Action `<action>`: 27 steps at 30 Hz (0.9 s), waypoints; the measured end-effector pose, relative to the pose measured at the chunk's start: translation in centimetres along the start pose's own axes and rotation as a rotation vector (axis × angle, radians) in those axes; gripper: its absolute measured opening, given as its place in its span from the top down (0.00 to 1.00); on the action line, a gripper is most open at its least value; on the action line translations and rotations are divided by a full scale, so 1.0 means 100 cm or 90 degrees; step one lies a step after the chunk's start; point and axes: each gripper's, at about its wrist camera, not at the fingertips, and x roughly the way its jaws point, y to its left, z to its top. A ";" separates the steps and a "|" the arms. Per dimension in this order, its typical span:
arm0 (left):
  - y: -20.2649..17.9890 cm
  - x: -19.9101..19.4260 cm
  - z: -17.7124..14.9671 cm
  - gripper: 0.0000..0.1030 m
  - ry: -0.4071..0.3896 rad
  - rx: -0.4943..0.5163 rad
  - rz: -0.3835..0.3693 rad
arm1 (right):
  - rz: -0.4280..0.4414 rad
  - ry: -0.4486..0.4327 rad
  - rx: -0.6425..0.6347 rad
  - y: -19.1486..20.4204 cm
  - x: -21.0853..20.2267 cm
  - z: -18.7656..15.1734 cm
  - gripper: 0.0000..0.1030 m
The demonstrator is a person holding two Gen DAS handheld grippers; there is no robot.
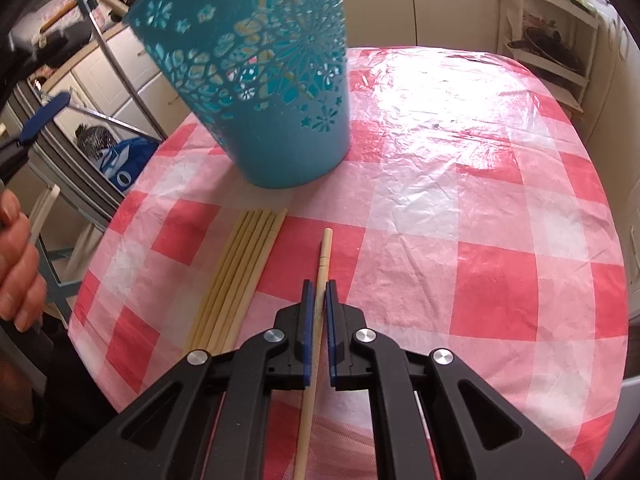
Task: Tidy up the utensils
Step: 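Lift the stick with the left tool into the basket while the right tool holds its stick, then lift the stick with the right tool and release it into the basket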
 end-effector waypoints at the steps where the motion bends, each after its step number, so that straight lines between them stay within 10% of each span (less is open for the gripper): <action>1: -0.001 0.000 -0.001 0.17 0.002 0.004 0.004 | 0.005 -0.006 0.004 -0.001 -0.003 0.001 0.94; 21: -0.008 0.009 -0.007 0.12 0.029 0.034 0.024 | 0.068 -0.102 0.032 -0.008 -0.041 0.008 0.94; 27: -0.006 0.011 -0.007 0.12 0.038 0.031 0.030 | 0.042 -0.038 0.008 -0.002 -0.024 0.006 0.92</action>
